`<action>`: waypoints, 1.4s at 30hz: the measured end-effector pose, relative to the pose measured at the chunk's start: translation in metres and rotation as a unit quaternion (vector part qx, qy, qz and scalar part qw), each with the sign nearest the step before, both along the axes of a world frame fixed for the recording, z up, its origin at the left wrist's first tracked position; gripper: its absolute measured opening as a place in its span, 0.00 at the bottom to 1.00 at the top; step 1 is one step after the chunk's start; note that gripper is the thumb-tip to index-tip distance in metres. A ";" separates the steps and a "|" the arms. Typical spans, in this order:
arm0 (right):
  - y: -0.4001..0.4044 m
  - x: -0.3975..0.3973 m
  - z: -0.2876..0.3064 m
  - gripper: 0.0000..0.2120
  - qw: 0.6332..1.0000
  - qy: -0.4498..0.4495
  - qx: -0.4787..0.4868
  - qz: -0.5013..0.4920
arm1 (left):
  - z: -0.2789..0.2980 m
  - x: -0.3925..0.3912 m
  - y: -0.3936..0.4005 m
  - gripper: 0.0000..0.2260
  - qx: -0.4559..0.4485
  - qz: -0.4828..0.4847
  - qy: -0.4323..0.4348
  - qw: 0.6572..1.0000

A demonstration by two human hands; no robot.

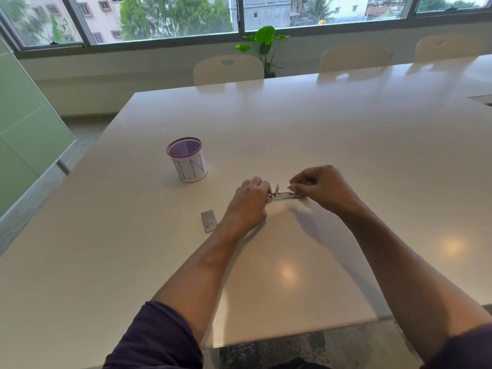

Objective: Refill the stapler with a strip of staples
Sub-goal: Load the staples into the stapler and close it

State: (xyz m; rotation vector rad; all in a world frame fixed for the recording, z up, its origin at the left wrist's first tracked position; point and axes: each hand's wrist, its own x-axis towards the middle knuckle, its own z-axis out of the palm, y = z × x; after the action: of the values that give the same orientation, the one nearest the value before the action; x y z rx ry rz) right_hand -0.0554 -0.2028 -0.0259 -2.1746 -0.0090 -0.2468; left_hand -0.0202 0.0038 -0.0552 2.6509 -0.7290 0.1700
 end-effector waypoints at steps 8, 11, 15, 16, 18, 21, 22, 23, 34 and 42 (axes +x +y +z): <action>-0.002 0.002 -0.002 0.05 0.999 0.022 -0.043 0.016 | -0.009 -0.012 0.006 0.35 -0.053 -0.026 -0.087 0.994; -0.003 0.003 0.003 0.04 0.998 0.017 -0.056 0.029 | -0.011 -0.012 0.006 0.37 -0.015 -0.049 -0.128 0.991; -0.007 0.004 0.010 0.04 0.998 0.010 -0.056 0.039 | -0.012 -0.012 0.005 0.27 -0.051 -0.046 -0.121 0.990; -0.008 0.005 0.011 0.05 0.998 0.008 -0.053 0.040 | -0.013 -0.013 0.005 0.25 -0.067 -0.046 -0.120 0.989; -0.008 0.005 0.012 0.07 0.997 0.005 -0.054 0.049 | -0.014 -0.013 0.005 0.21 -0.088 -0.048 -0.125 0.987; -0.004 0.006 0.010 0.07 0.996 -0.003 -0.064 0.061 | -0.017 -0.012 0.005 0.19 -0.100 -0.047 -0.134 0.985; -0.001 0.007 0.009 0.06 0.995 -0.009 -0.074 0.064 | -0.018 -0.012 0.005 0.19 -0.102 -0.045 -0.136 0.984; 0.001 0.008 0.008 0.05 0.994 -0.017 -0.090 0.067 | -0.018 -0.012 0.005 0.19 -0.103 -0.043 -0.138 0.984; 0.011 0.016 0.000 0.03 0.975 -0.070 -0.189 0.091 | -0.018 -0.013 0.006 0.20 -0.100 -0.046 -0.144 0.983; 0.013 0.018 -0.007 0.03 0.973 -0.077 -0.197 0.089 | -0.017 -0.013 0.007 0.22 -0.100 -0.050 -0.139 0.984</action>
State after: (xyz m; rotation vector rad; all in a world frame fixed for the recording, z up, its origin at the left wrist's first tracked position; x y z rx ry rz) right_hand -0.0375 -0.1898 -0.0326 -2.5242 -0.3664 -0.3317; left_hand -0.0334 0.0111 -0.0723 2.4183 -0.8796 0.5653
